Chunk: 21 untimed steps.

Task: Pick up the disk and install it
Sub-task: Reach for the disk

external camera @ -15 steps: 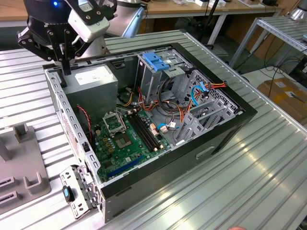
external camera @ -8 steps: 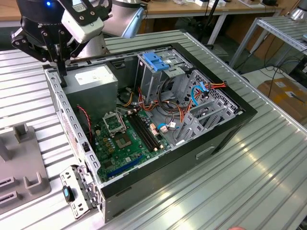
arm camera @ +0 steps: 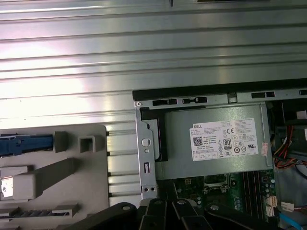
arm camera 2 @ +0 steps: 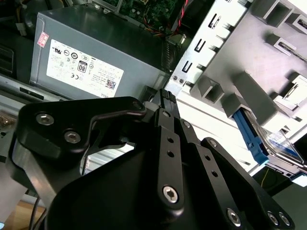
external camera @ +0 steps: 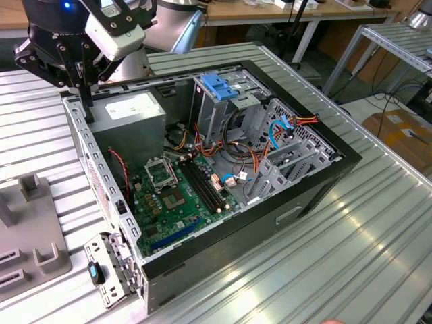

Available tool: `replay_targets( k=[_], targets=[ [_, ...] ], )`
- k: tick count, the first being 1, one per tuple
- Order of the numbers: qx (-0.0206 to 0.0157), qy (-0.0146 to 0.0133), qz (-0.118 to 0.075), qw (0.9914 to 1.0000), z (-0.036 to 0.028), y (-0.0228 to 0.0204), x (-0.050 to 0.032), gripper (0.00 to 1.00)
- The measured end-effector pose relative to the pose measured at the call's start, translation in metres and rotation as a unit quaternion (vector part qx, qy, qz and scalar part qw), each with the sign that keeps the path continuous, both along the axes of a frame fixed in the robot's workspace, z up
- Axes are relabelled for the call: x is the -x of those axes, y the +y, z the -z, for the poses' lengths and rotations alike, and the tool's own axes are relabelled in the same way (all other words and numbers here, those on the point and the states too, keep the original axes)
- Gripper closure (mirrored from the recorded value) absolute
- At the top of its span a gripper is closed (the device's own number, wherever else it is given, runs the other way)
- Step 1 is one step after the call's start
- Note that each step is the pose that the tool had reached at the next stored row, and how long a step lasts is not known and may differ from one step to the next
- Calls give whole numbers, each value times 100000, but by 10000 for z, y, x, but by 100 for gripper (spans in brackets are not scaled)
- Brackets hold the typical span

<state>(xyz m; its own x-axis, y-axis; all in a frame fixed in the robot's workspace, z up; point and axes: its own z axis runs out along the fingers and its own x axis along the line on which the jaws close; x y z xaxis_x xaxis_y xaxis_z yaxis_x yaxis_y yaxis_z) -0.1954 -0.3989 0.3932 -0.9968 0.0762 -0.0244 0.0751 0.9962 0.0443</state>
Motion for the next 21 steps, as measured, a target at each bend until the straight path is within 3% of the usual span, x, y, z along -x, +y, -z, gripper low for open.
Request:
replay_targets(
  k=[9, 21],
  targets=[
    [1, 1, -1, 100000, 0, 0, 24, 89],
    [-4, -6, 0, 100000, 3, 0, 245, 89]
  ],
)
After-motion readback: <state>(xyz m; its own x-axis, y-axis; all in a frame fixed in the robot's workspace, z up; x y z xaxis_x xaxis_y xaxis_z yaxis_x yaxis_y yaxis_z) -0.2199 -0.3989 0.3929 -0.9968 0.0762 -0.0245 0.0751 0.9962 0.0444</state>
